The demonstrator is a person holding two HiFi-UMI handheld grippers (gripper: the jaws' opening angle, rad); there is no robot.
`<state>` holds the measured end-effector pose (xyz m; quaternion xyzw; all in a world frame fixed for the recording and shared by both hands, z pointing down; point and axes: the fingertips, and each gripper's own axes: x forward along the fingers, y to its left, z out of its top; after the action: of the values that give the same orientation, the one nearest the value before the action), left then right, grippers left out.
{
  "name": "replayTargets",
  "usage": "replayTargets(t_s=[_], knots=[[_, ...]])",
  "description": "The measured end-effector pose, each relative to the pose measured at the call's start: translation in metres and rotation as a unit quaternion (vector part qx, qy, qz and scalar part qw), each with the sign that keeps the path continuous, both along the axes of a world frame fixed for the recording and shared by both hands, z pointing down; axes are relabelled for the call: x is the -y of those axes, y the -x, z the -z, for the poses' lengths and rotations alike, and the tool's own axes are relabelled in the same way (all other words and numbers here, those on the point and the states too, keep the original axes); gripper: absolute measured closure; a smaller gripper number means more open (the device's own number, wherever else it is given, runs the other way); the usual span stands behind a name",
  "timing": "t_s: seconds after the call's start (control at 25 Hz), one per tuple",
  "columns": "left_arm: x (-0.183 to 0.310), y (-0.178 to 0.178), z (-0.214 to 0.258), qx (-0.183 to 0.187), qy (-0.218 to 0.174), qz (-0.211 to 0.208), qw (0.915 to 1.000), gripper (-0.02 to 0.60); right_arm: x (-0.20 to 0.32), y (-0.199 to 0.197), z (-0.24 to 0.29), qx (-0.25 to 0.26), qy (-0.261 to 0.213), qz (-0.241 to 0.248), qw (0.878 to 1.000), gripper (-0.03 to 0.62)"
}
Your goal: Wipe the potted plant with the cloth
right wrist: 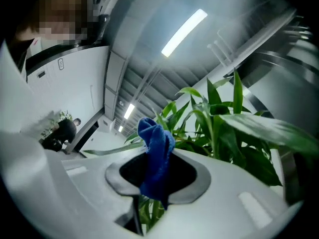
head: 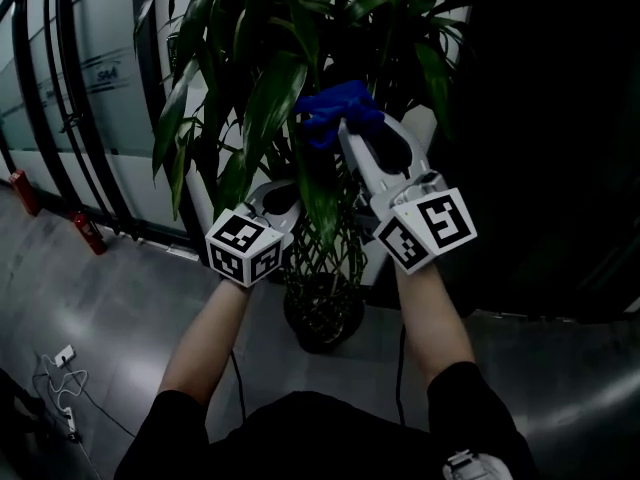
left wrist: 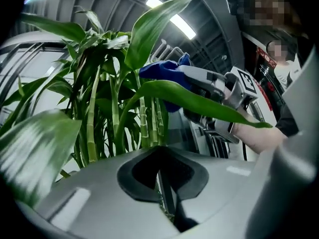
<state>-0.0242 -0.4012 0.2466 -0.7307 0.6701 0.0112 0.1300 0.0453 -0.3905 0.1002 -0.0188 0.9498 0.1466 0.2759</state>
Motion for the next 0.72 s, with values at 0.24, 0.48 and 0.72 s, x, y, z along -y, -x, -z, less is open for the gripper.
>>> replayTargets(t_s=[0.24, 0.48, 0.72], knots=[[-0.004, -0.013, 0.01, 0.04, -0.007, -0.014, 0.9991, 0.575, -0.012, 0.022, -0.033, -0.058, -0.041, -0.016, 0.997, 0.49], [-0.004, -0.016, 0.001, 0.042, -0.004, -0.015, 0.999, 0.575, -0.021, 0.025, -0.069, -0.091, -0.076, -0.042, 0.992, 0.49], [-0.003, -0.022, -0.012, -0.008, 0.0, -0.035, 0.9994, 0.575, -0.027, 0.018, -0.098, -0.104, -0.033, -0.015, 0.994, 0.49]])
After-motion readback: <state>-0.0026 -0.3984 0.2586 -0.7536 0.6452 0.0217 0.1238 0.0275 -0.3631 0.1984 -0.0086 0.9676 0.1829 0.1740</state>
